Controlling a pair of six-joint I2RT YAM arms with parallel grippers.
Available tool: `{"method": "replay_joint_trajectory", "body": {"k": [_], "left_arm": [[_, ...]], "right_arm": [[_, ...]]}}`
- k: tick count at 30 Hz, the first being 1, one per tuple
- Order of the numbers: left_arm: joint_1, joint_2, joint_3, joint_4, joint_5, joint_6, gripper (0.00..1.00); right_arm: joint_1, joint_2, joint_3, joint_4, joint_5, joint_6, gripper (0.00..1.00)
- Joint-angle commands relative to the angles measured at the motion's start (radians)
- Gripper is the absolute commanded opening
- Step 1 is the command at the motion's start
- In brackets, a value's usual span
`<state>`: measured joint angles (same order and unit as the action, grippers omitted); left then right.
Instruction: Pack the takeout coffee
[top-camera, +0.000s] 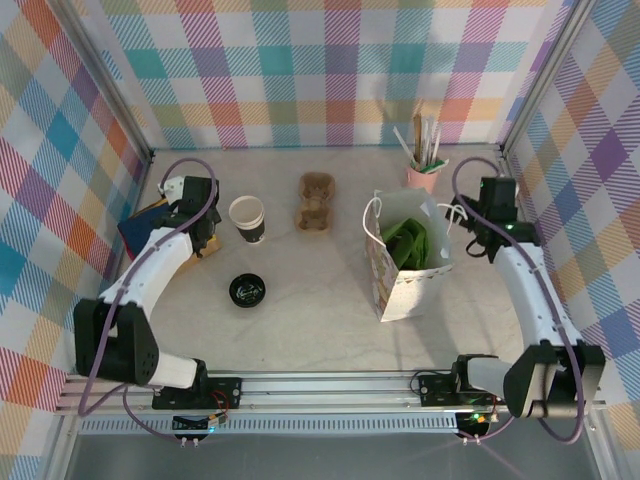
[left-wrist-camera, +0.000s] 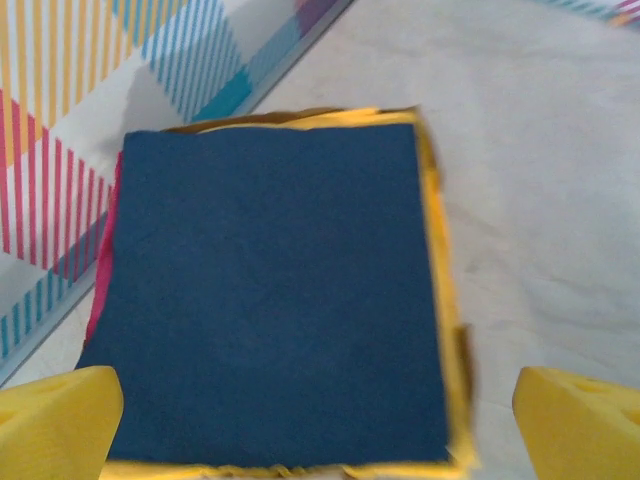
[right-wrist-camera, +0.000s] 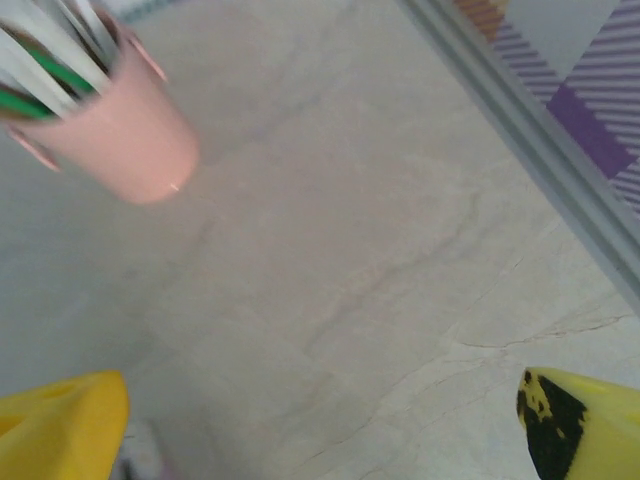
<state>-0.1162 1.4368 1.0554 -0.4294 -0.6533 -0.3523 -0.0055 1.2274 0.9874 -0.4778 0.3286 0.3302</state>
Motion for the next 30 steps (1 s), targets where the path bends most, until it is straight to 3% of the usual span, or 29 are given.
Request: {"method": "replay_joint_trajectory", "body": {"k": [1,9,13,20,24,27,30], "left_arm": [[0.034,0.052,-0.073,0.142,-0.032,0.059,1.00],[0.070,0.103,-0.306,0.638,0.161,0.197,1.00],[0.074,0.145,-0.389,0.815,0.283,0.234,1.00],[0.016,0.107,-0.530,1.053,0.326,0.332,1.00],[0.002,0.103,-0.602,1.189,0.337,0.352,1.00],[0.002,0.103,-0.609,1.196,0.345,0.354,1.00],[0.002,0.103,-0.607,1.194,0.345,0.354,1.00]], "right_arm": [[-0.001,0.076,-0.101,0.265,0.043,-0.062,0.99],[0.000,0.229,-0.346,0.724,0.069,-0.092,0.99],[0.000,0.236,-0.418,0.903,-0.003,-0.140,0.99],[0.018,0.224,-0.591,1.256,-0.153,-0.244,0.99],[0.015,0.242,-0.612,1.308,-0.210,-0.265,0.99],[0.017,0.309,-0.634,1.425,-0.200,-0.270,0.99],[0.018,0.274,-0.574,1.265,-0.200,-0.264,0.99]]}}
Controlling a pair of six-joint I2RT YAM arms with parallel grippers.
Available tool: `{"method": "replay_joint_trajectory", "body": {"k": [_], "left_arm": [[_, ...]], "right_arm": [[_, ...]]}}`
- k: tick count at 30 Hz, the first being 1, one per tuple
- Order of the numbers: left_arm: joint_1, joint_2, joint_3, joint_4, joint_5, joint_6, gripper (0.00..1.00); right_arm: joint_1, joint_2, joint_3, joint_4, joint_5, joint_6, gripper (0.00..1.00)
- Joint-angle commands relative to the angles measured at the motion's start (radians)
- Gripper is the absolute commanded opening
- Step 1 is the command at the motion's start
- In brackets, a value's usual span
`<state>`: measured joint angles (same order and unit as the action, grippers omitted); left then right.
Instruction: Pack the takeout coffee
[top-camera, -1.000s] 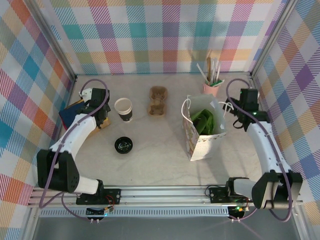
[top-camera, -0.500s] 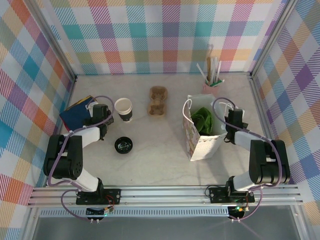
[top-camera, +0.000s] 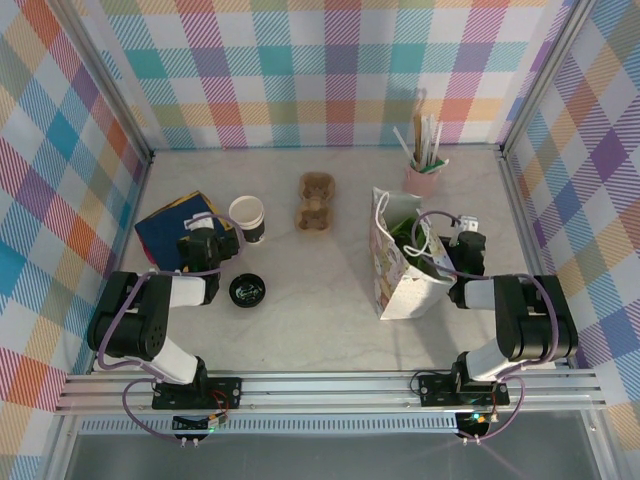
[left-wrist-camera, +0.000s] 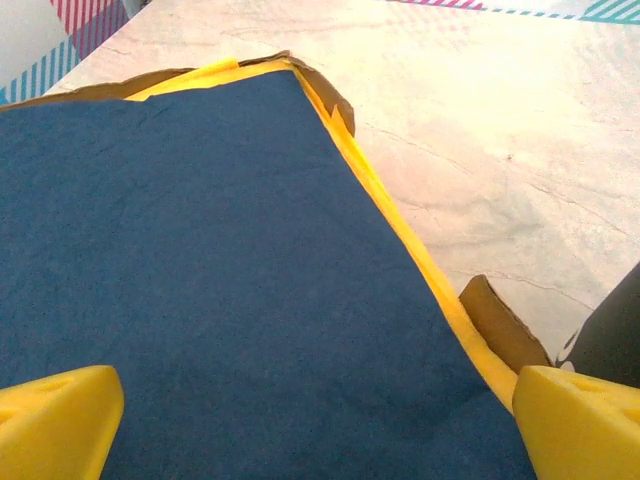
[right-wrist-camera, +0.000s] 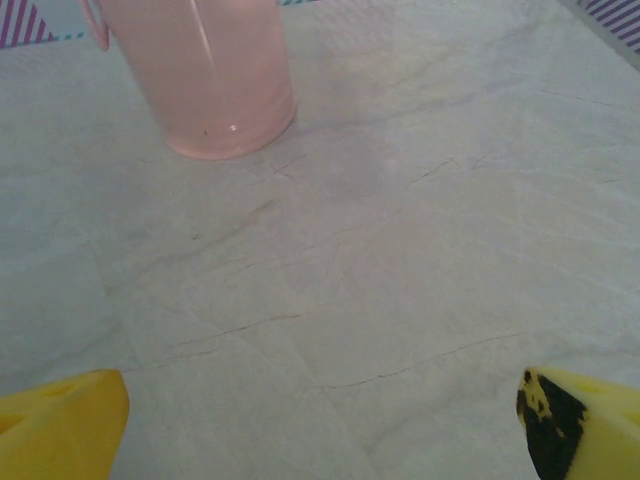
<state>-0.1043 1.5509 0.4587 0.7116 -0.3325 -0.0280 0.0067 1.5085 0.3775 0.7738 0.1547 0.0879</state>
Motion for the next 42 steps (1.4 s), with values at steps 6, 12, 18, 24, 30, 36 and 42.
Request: {"method": "replay_joint_trajectory", "body": {"k": [6,12,18,24,30,36,42], "left_arm": [[-0.009,-0.011,-0.011,0.053,0.024,0.029,1.00],[-0.011,-0.070,0.036,-0.079,-0.009,0.026,1.00],[-0.009,-0.127,0.110,-0.237,0.012,0.028,1.00],[-0.011,-0.020,-0.037,0.099,-0.006,0.025,1.00],[-0.010,0.024,-0.075,0.193,0.024,0.032,1.00],[-0.006,0.029,-0.066,0.187,0.027,0.028,1.00],[-0.005,0.028,-0.066,0.189,0.028,0.028,1.00]], "right_arm": [[0.005,-0.010,0.031,0.022,-0.027,-0.022,0.99],[0.006,-0.013,0.028,0.026,-0.030,-0.023,0.99],[0.005,-0.010,0.038,0.010,-0.034,-0.022,0.99],[0.002,0.003,0.029,0.035,-0.049,-0.026,0.99],[0.003,0.018,0.017,0.072,-0.075,-0.039,0.99],[0.005,0.018,0.018,0.070,-0.071,-0.041,0.99],[0.009,0.020,0.021,0.065,-0.070,-0.045,0.99]]}}
